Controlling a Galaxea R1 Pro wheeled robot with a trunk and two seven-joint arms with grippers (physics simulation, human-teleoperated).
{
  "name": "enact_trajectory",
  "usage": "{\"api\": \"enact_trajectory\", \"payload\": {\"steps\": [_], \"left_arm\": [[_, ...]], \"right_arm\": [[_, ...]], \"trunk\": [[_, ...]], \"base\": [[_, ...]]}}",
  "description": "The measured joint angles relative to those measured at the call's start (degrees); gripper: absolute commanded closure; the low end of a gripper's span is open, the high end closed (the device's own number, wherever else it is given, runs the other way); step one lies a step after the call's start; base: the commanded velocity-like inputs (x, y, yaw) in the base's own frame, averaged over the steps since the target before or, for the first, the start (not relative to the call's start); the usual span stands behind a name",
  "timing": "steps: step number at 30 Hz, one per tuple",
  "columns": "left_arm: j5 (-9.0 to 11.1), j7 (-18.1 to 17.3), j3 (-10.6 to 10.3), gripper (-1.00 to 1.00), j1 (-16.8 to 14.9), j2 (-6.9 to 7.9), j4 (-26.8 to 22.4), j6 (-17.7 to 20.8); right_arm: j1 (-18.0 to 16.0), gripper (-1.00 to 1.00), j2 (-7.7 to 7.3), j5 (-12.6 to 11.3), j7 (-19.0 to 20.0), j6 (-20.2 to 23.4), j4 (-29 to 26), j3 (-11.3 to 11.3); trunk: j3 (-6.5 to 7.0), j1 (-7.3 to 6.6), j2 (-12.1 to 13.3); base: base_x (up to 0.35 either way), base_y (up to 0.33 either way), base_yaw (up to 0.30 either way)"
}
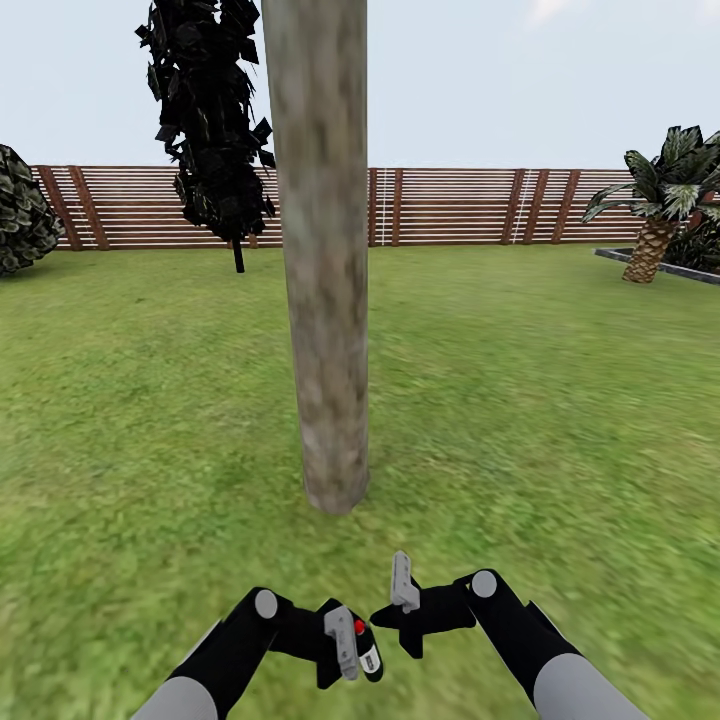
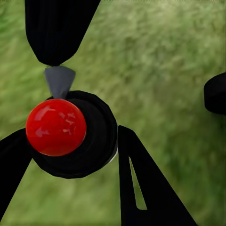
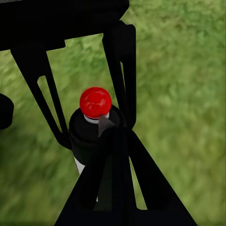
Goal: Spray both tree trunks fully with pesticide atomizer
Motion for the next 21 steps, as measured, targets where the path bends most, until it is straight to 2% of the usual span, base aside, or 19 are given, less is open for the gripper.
{"api": "enact_trajectory", "payload": {"steps": [16, 17, 18, 21], "left_arm": [[0.2, 0.1, 0.1, 1.00, 0.0, -0.81, -0.2, 0.0], [0.1, -0.4, 0.3, 1.00, 0.1, 1.74, -0.1, -0.3], [-0.4, -0.4, 0.3, 1.00, 0.1, 5.45, -0.1, -0.2], [-0.1, -0.5, 0.2, 1.00, 0.1, 4.59, -0.1, -0.3]], "right_arm": [[0.0, 1.00, 0.04, 0.0, 0.0, 0.0, 0.0, 0.0], [0.0, 1.00, 0.03, 0.0, 0.0, -0.1, 0.0, 0.0], [0.0, 1.00, 0.03, 0.0, 0.0, -0.1, 0.0, 0.0], [0.0, 1.00, 0.01, 0.0, 0.0, -0.1, 0.0, 0.0]], "trunk": [[0.00, 0.00, 0.0], [0.00, 0.00, 0.0], [0.00, 0.00, 0.0], [0.00, 0.00, 0.0]], "base": [[0.000, 0.000, 0.000], [0.000, 0.000, 0.000], [0.000, 0.000, 0.000], [0.000, 0.000, 0.000]]}}
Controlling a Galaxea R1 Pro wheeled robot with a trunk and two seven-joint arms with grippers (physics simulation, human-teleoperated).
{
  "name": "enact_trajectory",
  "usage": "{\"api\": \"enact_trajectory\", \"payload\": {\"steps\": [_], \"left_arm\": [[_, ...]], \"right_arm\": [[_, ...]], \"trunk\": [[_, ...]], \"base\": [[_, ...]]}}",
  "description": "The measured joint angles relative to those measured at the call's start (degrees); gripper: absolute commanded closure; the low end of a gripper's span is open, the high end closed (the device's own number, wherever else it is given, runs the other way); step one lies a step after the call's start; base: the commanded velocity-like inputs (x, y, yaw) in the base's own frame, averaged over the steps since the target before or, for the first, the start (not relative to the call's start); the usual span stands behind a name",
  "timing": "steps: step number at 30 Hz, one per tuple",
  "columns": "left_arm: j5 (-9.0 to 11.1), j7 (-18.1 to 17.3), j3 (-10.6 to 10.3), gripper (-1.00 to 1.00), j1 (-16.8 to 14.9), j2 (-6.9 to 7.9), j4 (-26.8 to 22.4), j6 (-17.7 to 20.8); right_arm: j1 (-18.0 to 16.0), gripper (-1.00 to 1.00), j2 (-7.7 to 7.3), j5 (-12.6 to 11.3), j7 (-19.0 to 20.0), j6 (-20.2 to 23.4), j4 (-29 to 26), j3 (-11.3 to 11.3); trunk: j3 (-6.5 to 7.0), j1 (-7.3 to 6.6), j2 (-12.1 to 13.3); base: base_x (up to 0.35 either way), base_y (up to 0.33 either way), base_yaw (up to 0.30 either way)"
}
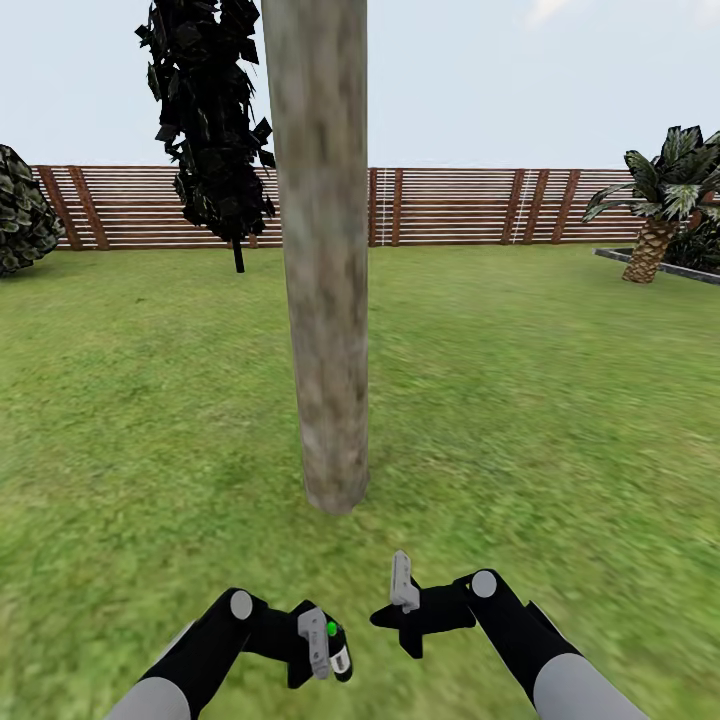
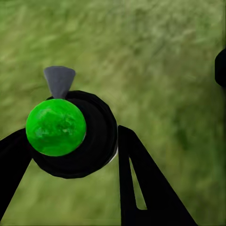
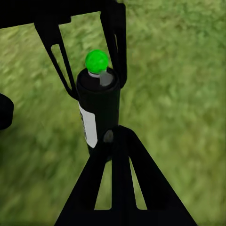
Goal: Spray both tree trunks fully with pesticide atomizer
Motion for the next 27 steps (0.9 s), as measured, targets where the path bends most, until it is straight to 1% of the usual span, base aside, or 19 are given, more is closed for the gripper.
{"api": "enact_trajectory", "payload": {"steps": [5, 8, 10, 12, 13, 14, 15, 17, 20, 22, 24, 26, 27], "left_arm": [[0.0, 0.0, 0.0, 1.00, 0.0, -0.19, 0.0, 0.0], [0.0, 0.0, 0.0, 1.00, 0.0, -0.02, 0.0, 0.0], [0.0, 0.0, 0.0, 1.00, 0.0, 0.29, 0.0, 0.0], [-0.1, 0.0, 0.1, 1.00, 0.0, 1.14, 0.0, 0.0], [-0.1, 0.0, 0.1, 1.00, 0.0, 1.90, 0.0, 0.0], [0.5, -0.1, 0.4, 1.00, 0.3, 4.46, 0.0, -0.2], [0.2, -0.1, 0.5, 1.00, 0.5, 7.02, 0.0, -0.2], [0.5, 0.2, 0.6, 1.00, 0.7, 8.06, 0.1, 0.0], [0.5, 0.5, 1.1, 1.00, 0.8, 8.79, 0.5, 0.3], [0.6, 0.6, 3.9, 1.00, 0.8, 9.06, 0.6, 0.4], [0.6, 0.7, 7.9, 1.00, 0.8, 9.11, 0.4, 0.5], [0.6, 0.7, 12.8, 1.00, 0.8, 9.08, 0.3, 0.5], [0.6, 0.7, 17.5, 1.00, 0.8, 9.02, 0.2, 0.6]], "right_arm": [[0.0, 1.00, 0.00, 0.0, 0.0, 0.0, 0.0, 0.0], [0.0, 1.00, -0.01, 0.0, 0.0, 0.0, 0.0, 0.0], [0.0, 1.00, -0.01, 0.0, 0.0, 0.0, 0.0, 0.0], [0.0, 1.00, -0.01, 0.0, 0.0, 0.0, 0.1, 0.0], [0.0, -1.00, -0.01, 0.0, 0.0, 0.0, 0.1, -0.1], [0.0, -1.00, -0.01, 0.0, 0.0, 0.0, 0.1, -0.1], [0.0, -1.00, -0.06, -0.1, 0.0, 0.0, 0.3, -0.3], [0.0, -1.00, -0.09, -0.2, -0.1, 0.0, 0.5, -0.4], [0.0, -1.00, -0.24, -0.1, -0.5, -0.1, 0.6, -0.7], [0.0, -1.00, -0.63, 0.0, -2.5, -0.2, 0.9, -1.1], [0.1, -1.00, -1.16, -0.1, -7.4, -0.3, 2.4, -2.4], [0.2, -1.00, -1.62, -0.1, -13.8, -0.3, 6.0, -4.8], [0.3, -1.00, -1.80, 0.0, -20.2, -0.6, 10.7, -7.9]], "trunk": [[0.00, 0.00, 0.0], [0.00, 0.00, 0.0], [0.00, 0.00, 0.0], [0.00, 0.00, 0.0], [0.00, 0.00, 0.0], [0.00, 0.00, 0.0], [0.00, 0.00, 0.0], [0.00, 0.00, 0.0], [0.00, 0.00, 0.0], [0.00, 0.00, 0.0], [0.00, 0.00, 0.0], [0.00, 0.00, 0.0], [-0.01, 0.00, 0.0]], "base": [[0.000, 0.000, 0.000], [0.000, 0.000, 0.000], [0.000, 0.000, 0.000], [0.000, 0.000, 0.000], [0.000, 0.000, 0.000], [0.000, 0.000, 0.000], [0.000, 0.000, 0.000], [0.000, 0.000, 0.000], [0.000, 0.000, 0.000], [0.000, 0.000, 0.000], [0.000, 0.000, 0.000], [0.000, 0.000, 0.000], [0.000, 0.000, 0.000]]}}
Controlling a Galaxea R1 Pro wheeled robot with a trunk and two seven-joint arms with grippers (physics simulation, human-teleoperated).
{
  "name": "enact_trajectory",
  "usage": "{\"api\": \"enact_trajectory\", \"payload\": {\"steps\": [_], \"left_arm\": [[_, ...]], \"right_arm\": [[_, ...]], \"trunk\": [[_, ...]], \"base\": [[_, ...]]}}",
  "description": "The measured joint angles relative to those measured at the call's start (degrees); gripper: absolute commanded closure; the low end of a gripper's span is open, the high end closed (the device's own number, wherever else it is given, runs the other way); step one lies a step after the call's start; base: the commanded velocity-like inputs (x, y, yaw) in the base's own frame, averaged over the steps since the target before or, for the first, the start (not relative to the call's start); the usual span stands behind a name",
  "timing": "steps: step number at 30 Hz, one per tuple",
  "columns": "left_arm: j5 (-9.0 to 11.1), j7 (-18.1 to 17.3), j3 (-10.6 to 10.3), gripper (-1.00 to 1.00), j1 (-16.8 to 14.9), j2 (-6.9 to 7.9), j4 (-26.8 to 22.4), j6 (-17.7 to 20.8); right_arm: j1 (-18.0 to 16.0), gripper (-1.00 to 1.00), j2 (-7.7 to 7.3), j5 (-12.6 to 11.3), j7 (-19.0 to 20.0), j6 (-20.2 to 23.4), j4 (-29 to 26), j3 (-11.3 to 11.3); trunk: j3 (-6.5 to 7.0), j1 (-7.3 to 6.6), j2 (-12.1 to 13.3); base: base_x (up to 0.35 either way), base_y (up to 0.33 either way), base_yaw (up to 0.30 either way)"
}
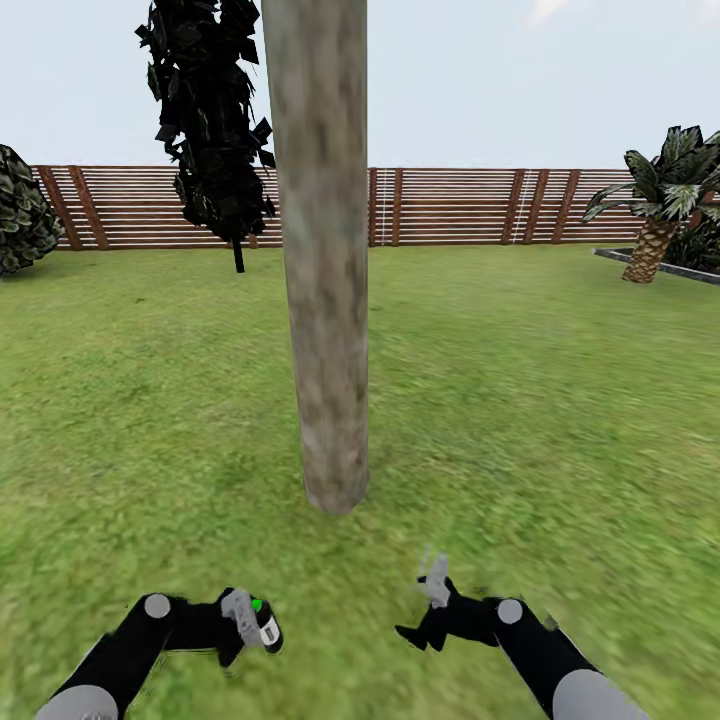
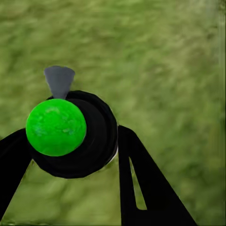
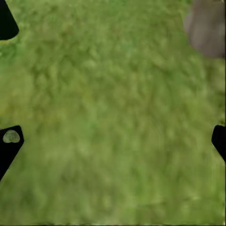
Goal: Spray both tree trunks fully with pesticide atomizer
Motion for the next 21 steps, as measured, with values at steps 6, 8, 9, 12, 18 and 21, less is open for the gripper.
{"api": "enact_trajectory", "payload": {"steps": [6, 8, 9, 12, 18, 21], "left_arm": [[0.0, 8.5, 13.2, 1.00, 0.0, -0.59, 0.5, 6.3], [0.2, 13.6, 14.2, 1.00, -0.1, -1.80, 0.3, 11.2], [0.2, 14.7, 14.3, 1.00, -0.2, -2.62, 0.1, 13.4], [0.3, 18.3, 14.4, 1.00, -1.1, -4.98, -0.3, 21.0], [0.1, 25.0, 13.9, 1.00, -5.8, -8.59, -1.0, 35.0], [-0.3, 25.4, 13.5, 1.00, -6.5, -9.58, -0.9, 39.2]], "right_arm": [[3.9, -1.00, -1.09, -0.3, -34.6, -18.5, 14.0, -12.2], [6.9, -1.00, -1.27, -0.9, -45.7, -24.1, 15.5, -13.1], [7.7, -1.00, -1.30, -1.8, -48.5, -25.0, 15.7, -13.2], [9.1, -1.00, -1.39, -8.7, -53.1, -26.2, 16.0, -13.4], [9.8, -1.00, -1.38, -14.7, -53.9, -26.5, 16.2, -13.1], [9.8, -1.00, -1.37, -14.8, -53.9, -26.5, 16.3, -13.1]], "trunk": [[0.00, 0.00, 0.0], [0.00, 0.00, 0.0], [0.00, 0.00, 0.0], [0.01, 0.00, 0.0], [0.01, 0.00, 0.0], [0.01, 0.00, 0.0]], "base": [[0.000, 0.000, 0.000], [0.000, 0.000, 0.000], [0.000, 0.000, 0.000], [0.000, 0.000, 0.000], [0.000, 0.000, 0.000], [0.000, 0.000, 0.000]]}}
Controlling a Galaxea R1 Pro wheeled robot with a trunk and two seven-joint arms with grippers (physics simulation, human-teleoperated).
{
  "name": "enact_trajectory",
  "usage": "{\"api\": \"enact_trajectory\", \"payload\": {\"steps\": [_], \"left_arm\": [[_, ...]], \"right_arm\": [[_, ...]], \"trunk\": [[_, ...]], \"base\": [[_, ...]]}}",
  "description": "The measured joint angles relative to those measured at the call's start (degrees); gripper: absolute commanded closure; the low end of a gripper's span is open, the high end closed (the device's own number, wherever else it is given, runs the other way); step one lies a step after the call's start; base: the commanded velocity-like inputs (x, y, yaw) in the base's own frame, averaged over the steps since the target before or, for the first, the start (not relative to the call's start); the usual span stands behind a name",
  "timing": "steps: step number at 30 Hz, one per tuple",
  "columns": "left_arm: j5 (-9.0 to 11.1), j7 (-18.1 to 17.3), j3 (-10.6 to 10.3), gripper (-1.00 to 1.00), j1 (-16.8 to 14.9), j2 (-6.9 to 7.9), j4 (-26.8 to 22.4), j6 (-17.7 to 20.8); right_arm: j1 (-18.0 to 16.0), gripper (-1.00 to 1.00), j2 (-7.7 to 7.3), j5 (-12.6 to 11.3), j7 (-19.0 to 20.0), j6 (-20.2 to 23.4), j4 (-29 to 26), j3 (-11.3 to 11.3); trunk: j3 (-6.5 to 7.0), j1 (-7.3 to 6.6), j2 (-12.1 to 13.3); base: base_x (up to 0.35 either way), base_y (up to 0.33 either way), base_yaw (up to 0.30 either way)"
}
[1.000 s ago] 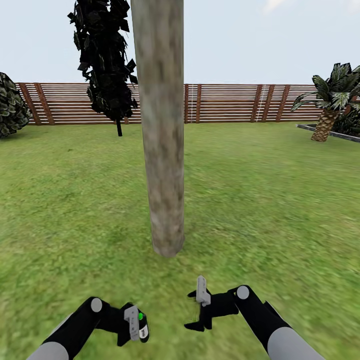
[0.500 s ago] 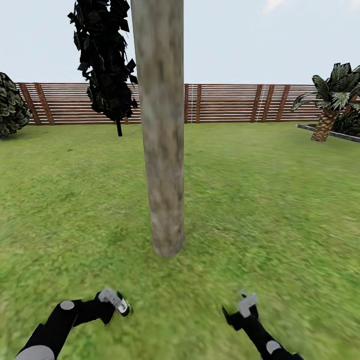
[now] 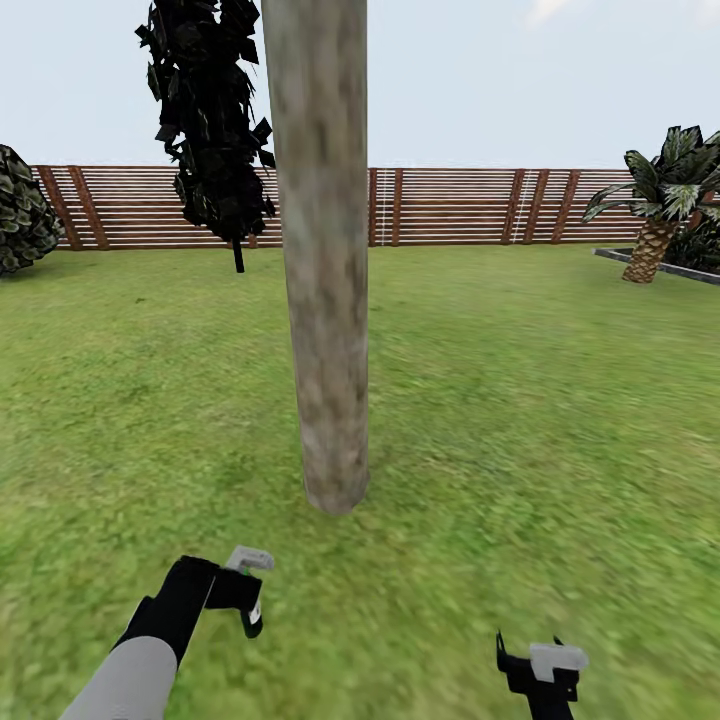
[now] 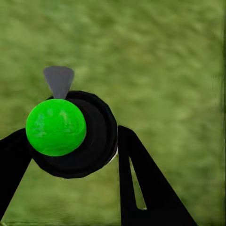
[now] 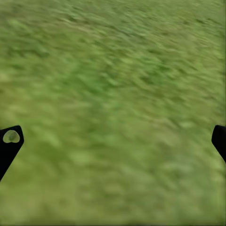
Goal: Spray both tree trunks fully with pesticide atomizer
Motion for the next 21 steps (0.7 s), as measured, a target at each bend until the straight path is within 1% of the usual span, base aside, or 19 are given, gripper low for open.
{"api": "enact_trajectory", "payload": {"steps": [3, 6, 8, 16, 21], "left_arm": [[-0.2, 0.0, -0.1, 1.00, -0.1, -0.02, 0.3, 1.7], [-0.2, -0.1, -0.2, 1.00, 0.1, 0.30, 0.4, 2.3], [-0.2, -0.1, -0.3, 1.00, 0.4, 0.38, 0.5, 2.5], [-0.1, -0.2, -0.3, 1.00, 0.5, 0.35, 0.6, 2.6], [-0.2, -0.2, -0.3, 1.00, 0.5, 0.34, 0.6, 5.7]], "right_arm": [[0.0, -1.00, 0.03, -0.1, -0.1, 0.1, 0.6, 0.0], [0.0, -1.00, 0.17, -0.2, -0.2, 0.1, 1.7, 0.0], [0.0, -1.00, 0.23, -0.4, -0.3, 0.1, 1.9, -0.1], [0.0, -1.00, 0.41, -0.5, -0.4, 0.1, 2.1, -0.1], [0.0, -1.00, 0.52, -0.5, -0.4, 0.1, 2.1, -0.2]], "trunk": [[0.00, 0.00, 0.0], [0.00, 0.00, 0.0], [0.00, 0.00, 0.0], [0.00, 0.00, 0.0], [0.00, 0.00, 0.0]], "base": [[0.000, 0.000, 0.000], [0.000, 0.000, -0.004], [0.000, 0.000, -0.151], [0.000, 0.000, -0.279], [0.000, 0.000, -0.300]]}}
